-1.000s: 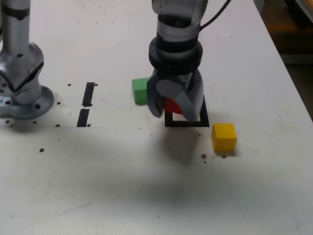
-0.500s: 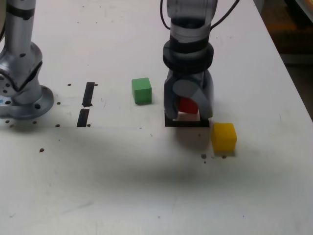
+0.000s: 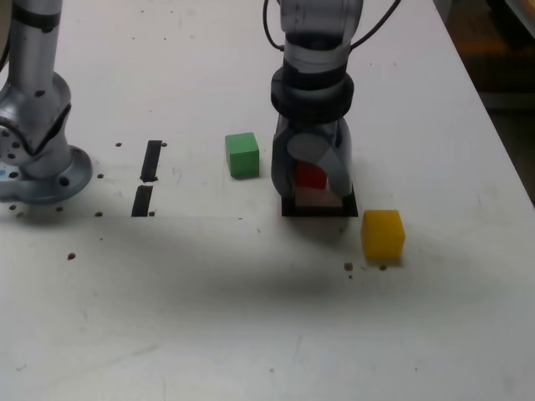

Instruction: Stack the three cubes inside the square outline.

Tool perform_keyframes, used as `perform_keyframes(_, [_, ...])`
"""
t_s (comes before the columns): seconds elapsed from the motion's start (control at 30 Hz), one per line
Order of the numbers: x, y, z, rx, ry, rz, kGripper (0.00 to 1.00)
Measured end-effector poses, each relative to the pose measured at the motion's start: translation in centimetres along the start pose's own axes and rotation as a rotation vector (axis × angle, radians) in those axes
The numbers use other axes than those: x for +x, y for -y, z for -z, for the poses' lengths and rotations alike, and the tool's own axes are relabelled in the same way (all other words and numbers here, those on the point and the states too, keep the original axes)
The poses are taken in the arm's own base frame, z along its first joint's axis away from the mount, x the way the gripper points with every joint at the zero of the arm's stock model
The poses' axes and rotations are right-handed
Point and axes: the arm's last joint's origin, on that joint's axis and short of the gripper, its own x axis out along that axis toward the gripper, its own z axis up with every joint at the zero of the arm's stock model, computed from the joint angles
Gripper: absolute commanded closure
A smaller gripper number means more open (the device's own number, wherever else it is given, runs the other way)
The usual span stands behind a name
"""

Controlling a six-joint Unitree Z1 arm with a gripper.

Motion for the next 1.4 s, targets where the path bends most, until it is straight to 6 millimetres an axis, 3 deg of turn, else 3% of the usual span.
perform_keyframes(0.23, [0.6,0.0,-0.1,-0.001,0.012,0.0,0.42])
perform_keyframes(0.53, [0.9,0.0,0.0,0.0,0.011,0.001,0.23])
perform_keyframes(0.8, [1.1,0.0,0.7,0.002,-0.018,0.001,0.17])
perform_keyframes(1.13, [-4.0,-0.4,3.4,0.022,0.043,-0.083,0.12])
perform_keyframes(1.4, [-8.1,1.9,4.7,0.09,0.101,-0.095,0.02])
